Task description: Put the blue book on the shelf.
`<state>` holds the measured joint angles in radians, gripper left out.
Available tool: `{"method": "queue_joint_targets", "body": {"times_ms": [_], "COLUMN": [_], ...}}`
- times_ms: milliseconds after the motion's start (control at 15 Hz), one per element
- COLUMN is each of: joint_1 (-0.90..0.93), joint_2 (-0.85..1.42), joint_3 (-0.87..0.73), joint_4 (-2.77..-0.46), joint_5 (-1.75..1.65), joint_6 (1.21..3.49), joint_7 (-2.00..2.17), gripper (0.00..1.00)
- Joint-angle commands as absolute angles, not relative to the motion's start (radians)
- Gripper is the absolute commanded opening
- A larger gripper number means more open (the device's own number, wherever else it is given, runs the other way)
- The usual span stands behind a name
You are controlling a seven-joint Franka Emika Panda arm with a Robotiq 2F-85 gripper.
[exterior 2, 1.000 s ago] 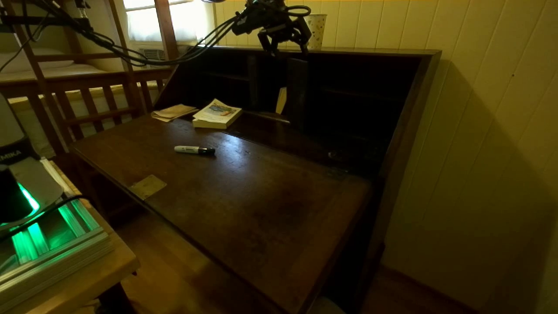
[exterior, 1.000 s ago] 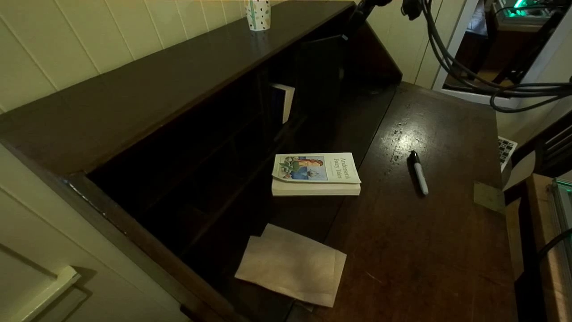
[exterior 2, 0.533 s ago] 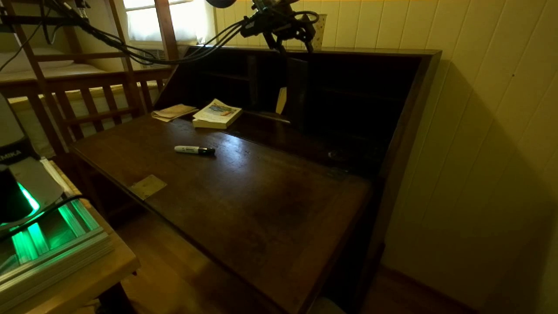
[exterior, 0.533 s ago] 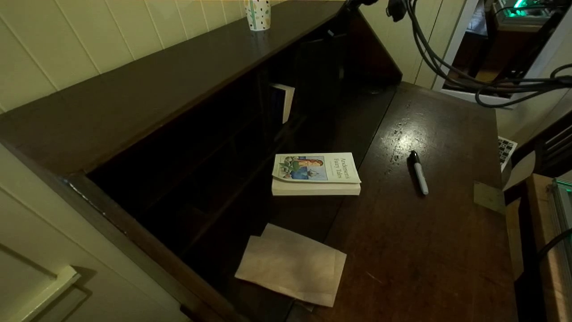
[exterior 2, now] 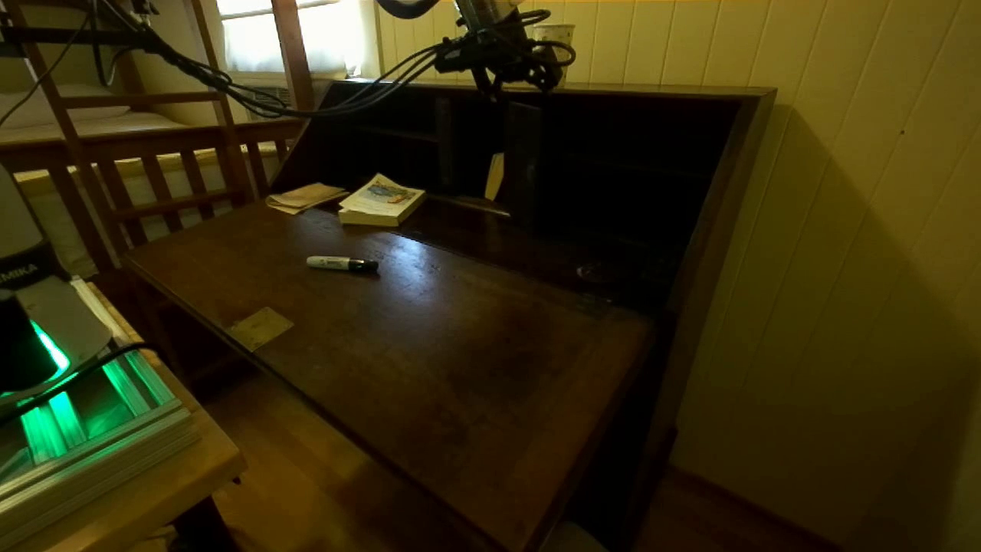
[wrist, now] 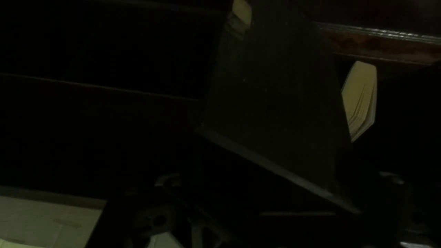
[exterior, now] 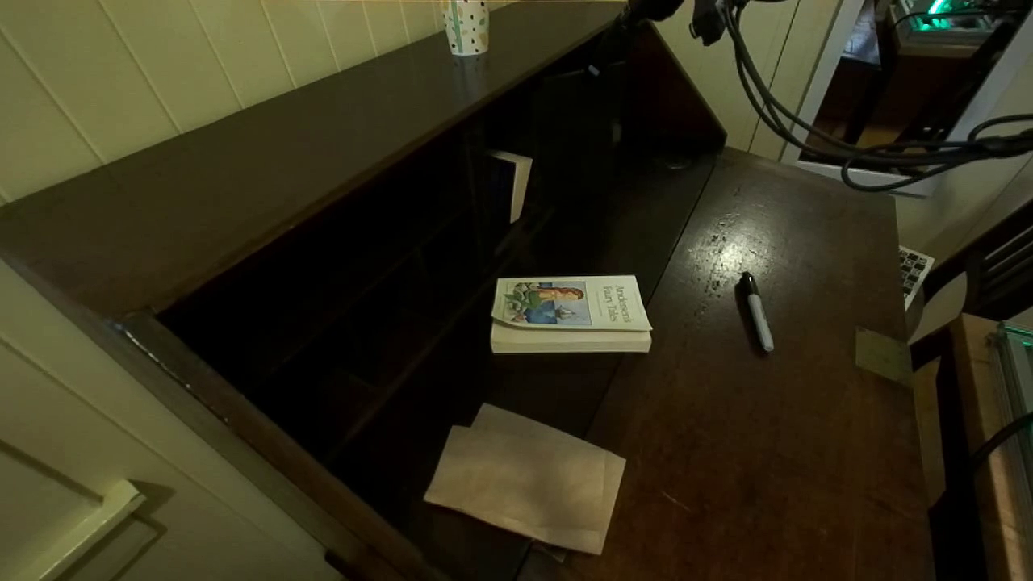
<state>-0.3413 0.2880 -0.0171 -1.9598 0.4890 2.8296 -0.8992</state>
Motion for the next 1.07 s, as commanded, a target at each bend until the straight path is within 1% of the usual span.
{"method": "queue_joint_targets", "body": {"times_ms": [0,333,1000], "joint_1": [-0.335,-0.33,-0.255], "joint_2": [0.296,0.261,0.273], "joint_3": [-0.037,-0.022,-0.012], "joint_4": [-1.927,-1.922,-1.9], "joint_5": [0.458,0.457,0.44], "joint_6": [2.72,2.534,2.354], "joint_7": [-0.852,-0.827,-0.812], "gripper": [1.0,1.0,1.0]}}
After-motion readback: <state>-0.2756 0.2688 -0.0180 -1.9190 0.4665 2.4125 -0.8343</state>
